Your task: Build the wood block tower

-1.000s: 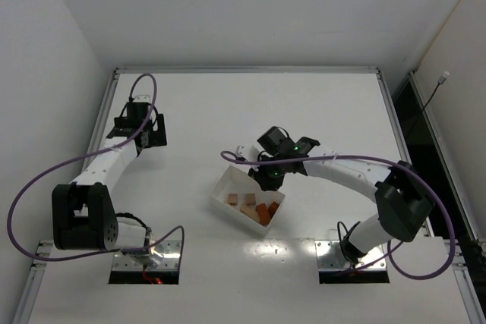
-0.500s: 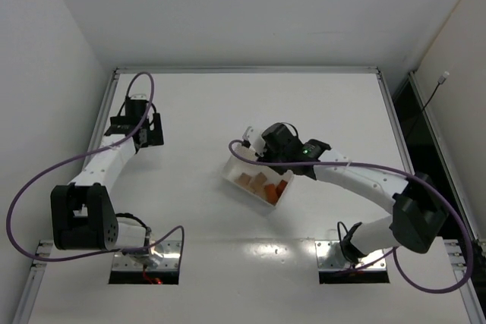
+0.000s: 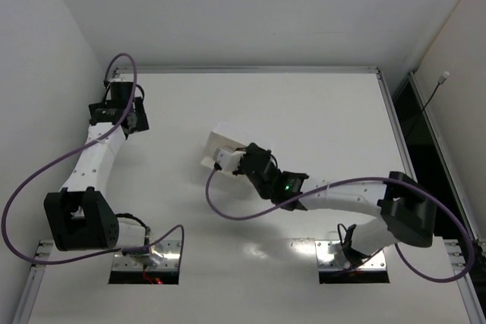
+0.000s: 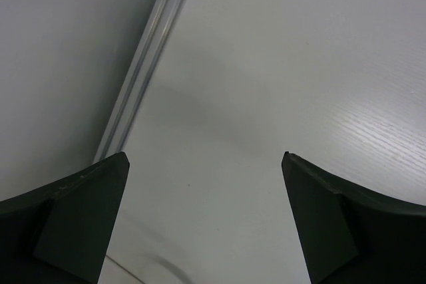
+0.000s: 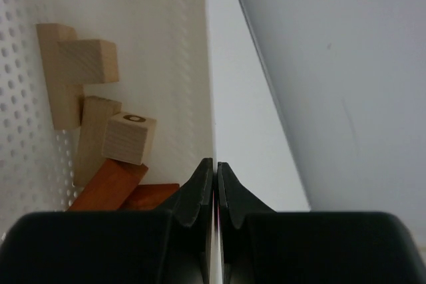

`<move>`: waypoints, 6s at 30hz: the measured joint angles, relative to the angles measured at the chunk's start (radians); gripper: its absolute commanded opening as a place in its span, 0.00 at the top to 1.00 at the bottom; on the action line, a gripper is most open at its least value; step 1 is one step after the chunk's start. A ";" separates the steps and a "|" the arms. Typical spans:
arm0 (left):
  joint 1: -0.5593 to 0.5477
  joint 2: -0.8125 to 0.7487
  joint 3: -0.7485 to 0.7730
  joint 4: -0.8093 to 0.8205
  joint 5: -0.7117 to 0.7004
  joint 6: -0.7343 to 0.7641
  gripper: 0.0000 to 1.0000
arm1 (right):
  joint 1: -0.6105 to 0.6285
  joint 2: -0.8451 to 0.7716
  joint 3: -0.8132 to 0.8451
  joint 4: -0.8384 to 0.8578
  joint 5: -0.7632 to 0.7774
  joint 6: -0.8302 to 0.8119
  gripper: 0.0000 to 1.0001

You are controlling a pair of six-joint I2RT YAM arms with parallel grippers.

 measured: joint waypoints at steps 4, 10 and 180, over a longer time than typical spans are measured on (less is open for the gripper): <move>0.061 -0.003 0.037 -0.043 0.013 -0.005 0.01 | 0.088 0.103 -0.078 0.237 0.056 -0.219 1.00; 0.110 -0.013 0.048 -0.080 0.056 0.003 0.01 | 0.126 0.383 -0.134 0.748 0.207 -0.647 1.00; -0.290 0.198 0.186 -0.019 0.099 0.217 0.01 | -1.435 0.896 1.227 -0.877 -0.947 0.391 0.32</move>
